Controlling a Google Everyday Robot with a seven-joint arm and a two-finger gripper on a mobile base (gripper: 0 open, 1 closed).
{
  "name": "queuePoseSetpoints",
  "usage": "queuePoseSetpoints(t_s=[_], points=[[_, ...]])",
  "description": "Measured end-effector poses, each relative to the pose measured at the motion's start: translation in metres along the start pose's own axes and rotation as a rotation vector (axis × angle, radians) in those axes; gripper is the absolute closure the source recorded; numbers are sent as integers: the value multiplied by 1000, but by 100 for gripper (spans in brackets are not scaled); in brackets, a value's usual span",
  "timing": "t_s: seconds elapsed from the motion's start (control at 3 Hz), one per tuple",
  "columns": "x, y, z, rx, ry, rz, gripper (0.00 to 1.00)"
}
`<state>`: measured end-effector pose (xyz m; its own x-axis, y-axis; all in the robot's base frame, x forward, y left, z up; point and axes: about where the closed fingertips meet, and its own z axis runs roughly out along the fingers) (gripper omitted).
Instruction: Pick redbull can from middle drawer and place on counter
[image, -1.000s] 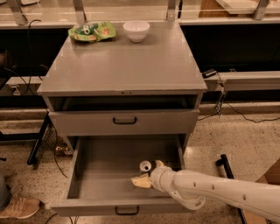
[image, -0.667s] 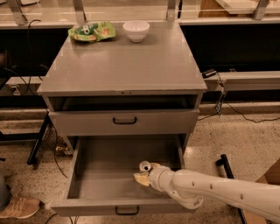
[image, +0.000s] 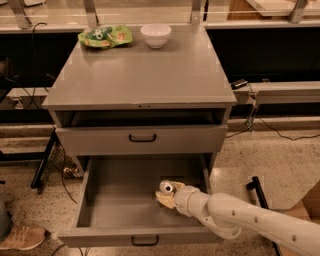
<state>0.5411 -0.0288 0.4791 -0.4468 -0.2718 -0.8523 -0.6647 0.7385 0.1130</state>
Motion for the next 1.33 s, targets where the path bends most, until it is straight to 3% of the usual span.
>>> queuePoseSetpoints(t_s=[0.33, 0.67, 1.0, 1.33], points=[[-40, -22, -64, -11, -62, -49, 100], [-114, -57, -129, 16, -87, -145, 100], [-126, -39, -134, -49, -85, -176, 100], [-133, -40, -138, -52, -87, -192, 100]])
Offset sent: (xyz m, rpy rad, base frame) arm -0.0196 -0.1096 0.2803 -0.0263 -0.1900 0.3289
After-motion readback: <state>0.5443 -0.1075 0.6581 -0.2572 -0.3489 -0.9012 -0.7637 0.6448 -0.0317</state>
